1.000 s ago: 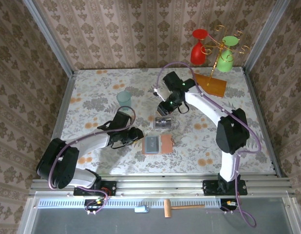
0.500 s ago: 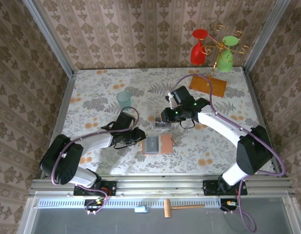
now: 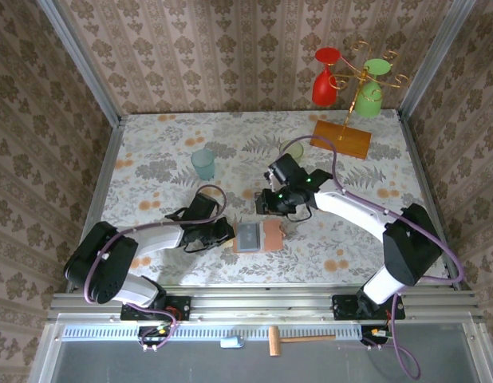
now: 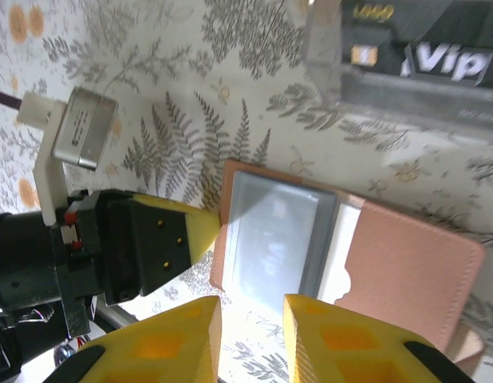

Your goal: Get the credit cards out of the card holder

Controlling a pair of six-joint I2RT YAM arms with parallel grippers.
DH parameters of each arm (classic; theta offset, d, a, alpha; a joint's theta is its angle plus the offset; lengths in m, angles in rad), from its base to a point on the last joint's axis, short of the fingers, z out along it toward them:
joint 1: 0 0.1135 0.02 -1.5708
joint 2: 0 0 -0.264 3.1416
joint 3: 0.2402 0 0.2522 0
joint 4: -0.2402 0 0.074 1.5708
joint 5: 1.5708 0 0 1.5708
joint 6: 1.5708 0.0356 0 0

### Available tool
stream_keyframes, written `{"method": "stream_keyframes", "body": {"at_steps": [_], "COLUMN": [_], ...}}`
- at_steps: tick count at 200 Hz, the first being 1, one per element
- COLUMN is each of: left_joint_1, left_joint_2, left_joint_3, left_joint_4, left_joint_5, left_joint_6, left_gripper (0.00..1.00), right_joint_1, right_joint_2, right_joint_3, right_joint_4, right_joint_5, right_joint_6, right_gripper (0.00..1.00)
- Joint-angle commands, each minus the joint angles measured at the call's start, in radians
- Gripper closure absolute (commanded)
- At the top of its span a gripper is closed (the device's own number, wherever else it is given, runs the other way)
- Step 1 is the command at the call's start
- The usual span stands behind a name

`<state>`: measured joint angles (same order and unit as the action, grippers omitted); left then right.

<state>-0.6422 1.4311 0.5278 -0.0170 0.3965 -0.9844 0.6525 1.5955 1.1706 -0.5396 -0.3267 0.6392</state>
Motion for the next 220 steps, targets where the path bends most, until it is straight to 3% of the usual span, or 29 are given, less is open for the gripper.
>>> {"method": "stream_keyframes", "body": {"at_steps": [1, 116, 220], "left_joint_1": [-0.006, -0.024, -0.028], "left_joint_2": [-0.018, -0.080, -0.013], "left_joint_3": [-0.011, 0.012, -0.034], "left_joint_4": [0.022, -0.020, 0.035], "left_joint_5": [0.013, 0.021, 0.030], "left_joint_6": [-0.016, -0.028, -0.045], "left_gripper": [0.89, 0.90, 0.90], "right_joint_1": [0.016, 0.046, 0.077], "right_joint_2": [0.036, 0.080, 0.083], "right_joint_3": [0.011, 0.030, 0.049], "right_joint_4": [-0.036, -0.041, -0.036], "right_joint_5": [-0.024, -0.034, -0.053], "right_joint_6": [0.033, 0.037, 0.075], "right_gripper": [0.72, 0.74, 0.70]}}
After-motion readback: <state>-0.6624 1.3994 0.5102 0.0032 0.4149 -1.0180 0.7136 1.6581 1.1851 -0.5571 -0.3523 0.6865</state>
